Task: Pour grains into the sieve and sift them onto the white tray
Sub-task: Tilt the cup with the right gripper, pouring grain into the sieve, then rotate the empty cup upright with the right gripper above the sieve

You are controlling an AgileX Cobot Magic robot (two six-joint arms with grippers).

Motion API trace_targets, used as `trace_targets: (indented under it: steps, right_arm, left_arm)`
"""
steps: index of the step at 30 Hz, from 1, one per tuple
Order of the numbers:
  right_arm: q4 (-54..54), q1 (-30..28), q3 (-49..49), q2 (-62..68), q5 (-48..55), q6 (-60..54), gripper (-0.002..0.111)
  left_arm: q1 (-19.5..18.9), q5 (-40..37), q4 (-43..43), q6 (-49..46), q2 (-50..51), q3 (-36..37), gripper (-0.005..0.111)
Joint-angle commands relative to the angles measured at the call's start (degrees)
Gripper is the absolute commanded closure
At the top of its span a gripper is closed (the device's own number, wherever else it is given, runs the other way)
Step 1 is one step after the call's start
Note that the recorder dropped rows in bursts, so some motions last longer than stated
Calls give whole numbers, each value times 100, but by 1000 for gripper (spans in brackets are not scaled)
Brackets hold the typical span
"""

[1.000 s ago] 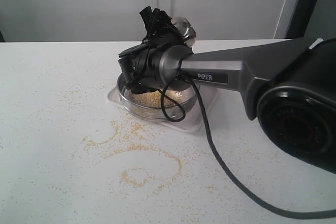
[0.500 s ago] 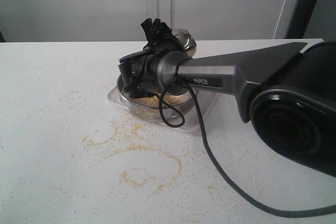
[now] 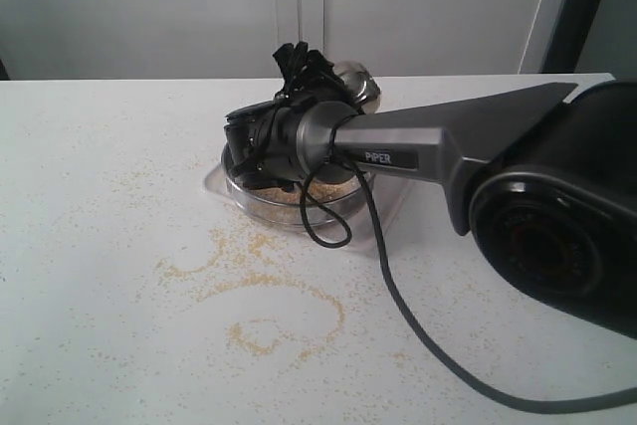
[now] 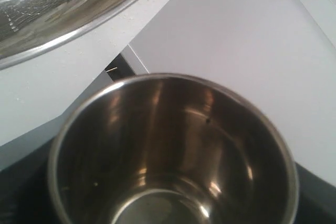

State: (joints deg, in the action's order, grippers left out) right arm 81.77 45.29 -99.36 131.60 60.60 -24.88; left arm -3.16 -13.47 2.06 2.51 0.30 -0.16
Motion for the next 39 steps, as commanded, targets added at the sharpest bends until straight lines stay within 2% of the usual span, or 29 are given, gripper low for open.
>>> trace_targets:
  steps: [1, 10, 19, 37, 39]
  right_arm:
    - [90, 25, 13, -23, 67, 105, 108]
    - [-49, 87, 13, -19, 357, 723, 108]
    - [-313, 114, 13, -30, 937, 722, 108]
    - [-686, 114, 13, -451, 353, 711, 108]
    - [-996, 114, 13, -528, 257, 711, 108]
  left_arm:
    - [-15, 13, 44, 15, -30, 16, 107]
    - [-15, 13, 44, 15, -30, 16, 107]
    - [-15, 13, 44, 15, -30, 16, 107]
    - [-15, 13, 44, 15, -30, 16, 107]
    - [-15, 13, 44, 15, -30, 16, 107]
